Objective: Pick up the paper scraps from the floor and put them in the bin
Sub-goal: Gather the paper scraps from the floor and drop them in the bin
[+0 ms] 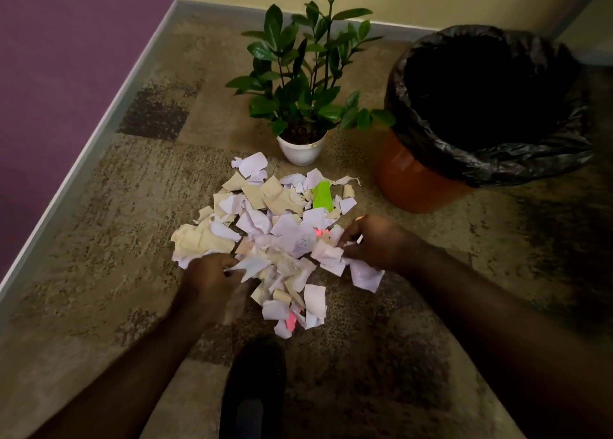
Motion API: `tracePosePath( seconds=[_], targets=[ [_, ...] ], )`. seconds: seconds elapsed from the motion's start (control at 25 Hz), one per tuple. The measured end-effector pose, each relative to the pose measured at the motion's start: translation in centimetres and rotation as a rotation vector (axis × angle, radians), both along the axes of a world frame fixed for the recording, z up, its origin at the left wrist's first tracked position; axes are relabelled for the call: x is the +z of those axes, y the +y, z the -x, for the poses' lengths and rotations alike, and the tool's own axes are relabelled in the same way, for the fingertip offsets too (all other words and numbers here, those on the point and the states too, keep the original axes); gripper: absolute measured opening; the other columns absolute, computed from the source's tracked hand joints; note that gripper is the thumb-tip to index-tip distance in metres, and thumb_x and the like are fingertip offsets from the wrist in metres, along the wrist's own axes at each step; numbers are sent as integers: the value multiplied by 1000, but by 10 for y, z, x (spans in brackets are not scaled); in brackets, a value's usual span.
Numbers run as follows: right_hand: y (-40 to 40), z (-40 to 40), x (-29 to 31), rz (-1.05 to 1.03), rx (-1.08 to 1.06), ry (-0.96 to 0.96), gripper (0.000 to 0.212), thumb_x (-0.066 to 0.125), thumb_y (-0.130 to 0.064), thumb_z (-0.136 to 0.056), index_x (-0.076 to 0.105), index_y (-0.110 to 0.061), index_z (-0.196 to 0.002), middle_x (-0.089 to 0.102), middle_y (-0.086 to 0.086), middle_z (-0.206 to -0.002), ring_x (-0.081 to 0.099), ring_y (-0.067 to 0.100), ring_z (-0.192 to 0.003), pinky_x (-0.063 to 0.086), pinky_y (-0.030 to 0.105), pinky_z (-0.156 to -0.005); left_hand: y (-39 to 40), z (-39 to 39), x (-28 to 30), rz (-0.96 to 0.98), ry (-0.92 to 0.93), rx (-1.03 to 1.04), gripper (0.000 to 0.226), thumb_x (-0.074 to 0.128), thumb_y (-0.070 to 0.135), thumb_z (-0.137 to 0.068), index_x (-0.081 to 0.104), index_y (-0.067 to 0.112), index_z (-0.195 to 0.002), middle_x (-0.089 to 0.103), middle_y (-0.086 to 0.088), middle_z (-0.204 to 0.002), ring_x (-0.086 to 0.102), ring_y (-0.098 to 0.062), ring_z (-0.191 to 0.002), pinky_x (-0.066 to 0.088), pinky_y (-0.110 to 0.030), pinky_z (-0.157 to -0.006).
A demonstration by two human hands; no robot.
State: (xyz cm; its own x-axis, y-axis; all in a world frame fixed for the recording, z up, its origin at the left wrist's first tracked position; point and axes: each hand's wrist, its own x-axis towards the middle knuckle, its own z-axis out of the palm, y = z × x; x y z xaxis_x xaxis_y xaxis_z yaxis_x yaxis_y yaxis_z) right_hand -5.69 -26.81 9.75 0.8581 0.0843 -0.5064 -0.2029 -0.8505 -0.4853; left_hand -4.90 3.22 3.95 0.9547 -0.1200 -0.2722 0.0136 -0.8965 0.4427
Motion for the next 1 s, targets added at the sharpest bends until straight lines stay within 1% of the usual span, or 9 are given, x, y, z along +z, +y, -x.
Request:
tracePosePath(
  seconds=[0.12,0.16,0.24,0.36,0.56,0.64,0.72,0.8,1.0],
  targets=[
    [-17,-1,52,-138,-184,-132,10,76,-22,-81,77,-24,-90,74,-3,-80,68,15,-62,57,26,-59,-28,-28,54,87,-167,-78,17,76,23,-78,73,6,-74,70,-10,-68,66,-28,-68,43,-27,-59],
    [-23,-1,66,-183,-252,-166,10,77,-20,-81,77,-24,-90,73,-3,-76,67,16,-59,58,29,-57,-40,-37,74,146,-208,-80,16,77,22,-77,73,7,-74,69,-8,-64,66,-24,-63,47,-25,-58],
    [-41,-4,90,-247,-377,-233,10,76,-18,-81,75,-23,-90,73,0,-75,65,15,-59,58,30,-54,-70,-58,112,270,-279,-85,11,77,23,-76,75,13,-79,60,12,-57,57,2,-53,41,-7,-49],
    [-70,-11,111,-305,-595,-412,12,73,-20,-84,74,-21,-96,73,0,-84,66,10,-66,56,26,-54,-123,-86,158,425,-334,-141,10,74,24,-80,73,20,-89,58,21,-63,54,12,-51,38,-1,-45],
    [-115,-19,114,-276,-1003,-772,19,72,-26,-85,75,-17,-101,74,7,-84,62,14,-61,53,27,-52,-219,-111,189,512,-404,-211,11,71,25,-83,72,16,-88,67,7,-76,63,-6,-68,53,-23,-60],
    [-130,-23,108,-251,-1158,-831,22,71,-26,-84,75,-15,-103,75,6,-89,65,13,-69,60,37,-65,-251,-116,189,519,-392,-207,10,71,25,-83,72,15,-84,69,4,-75,65,-12,-70,55,-29,-64],
    [-139,-27,98,-227,-1252,-862,23,69,-23,-85,75,-13,-105,76,6,-94,68,13,-76,61,39,-73,-275,-122,184,516,-388,-191,10,71,25,-82,73,15,-81,69,5,-74,66,-14,-71,54,-28,-67],
    [-145,-30,88,-159,-1289,-861,24,67,-22,-86,75,-13,-107,76,5,-97,70,12,-81,59,28,-72,-296,-126,177,464,-371,-212,13,69,25,-83,73,13,-81,72,1,-78,67,-17,-76,53,-27,-69],
    [-142,-33,73,-79,-1211,-803,26,63,-22,-90,72,-13,-112,75,6,-104,67,11,-88,50,19,-77,-327,-126,165,239,-290,-407,14,62,22,-88,73,14,-91,72,-10,-93,66,-27,-91,54,-33,-77]
  ],
)
